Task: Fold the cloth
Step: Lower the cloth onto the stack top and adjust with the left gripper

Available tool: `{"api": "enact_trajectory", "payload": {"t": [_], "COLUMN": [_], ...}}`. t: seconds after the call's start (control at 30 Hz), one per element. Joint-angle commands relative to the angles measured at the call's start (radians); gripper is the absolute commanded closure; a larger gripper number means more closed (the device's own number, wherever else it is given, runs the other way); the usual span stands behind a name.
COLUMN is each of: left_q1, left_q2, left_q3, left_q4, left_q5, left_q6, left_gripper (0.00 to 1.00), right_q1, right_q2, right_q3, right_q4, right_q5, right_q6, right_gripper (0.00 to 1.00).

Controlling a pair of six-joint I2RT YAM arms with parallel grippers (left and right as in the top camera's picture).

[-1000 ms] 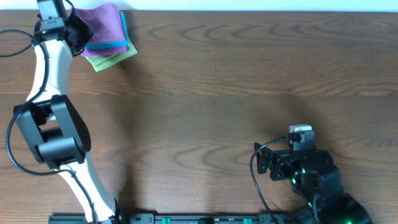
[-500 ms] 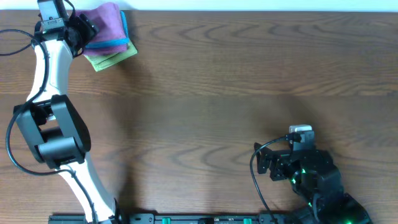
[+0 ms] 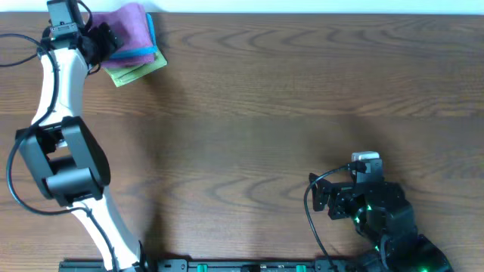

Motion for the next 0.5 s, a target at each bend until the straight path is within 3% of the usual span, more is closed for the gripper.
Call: {"api": "enact_trajectory", "payload": {"t": [0.0, 0.47], "left_q1": [0.007, 0.002], "left_q2": [-0.082, -0.255], "left_q3": [0.024, 0.024], "left_q4": [-0.037, -0.195], "left_q5": [-0.051, -0.019], "left_q6": [0.030, 0.029], "left_gripper": [0.05, 0.05], "right_q1": [-0.009, -0.009], "right_q2": [-0.005, -0.005], "right_q3": [-0.006, -0.006], "right_q4": [0.000, 0.000], "right_q5": [0.010, 0.010], "right_q6": [0.016, 0.016], "right_gripper": [0.01, 0.01]}}
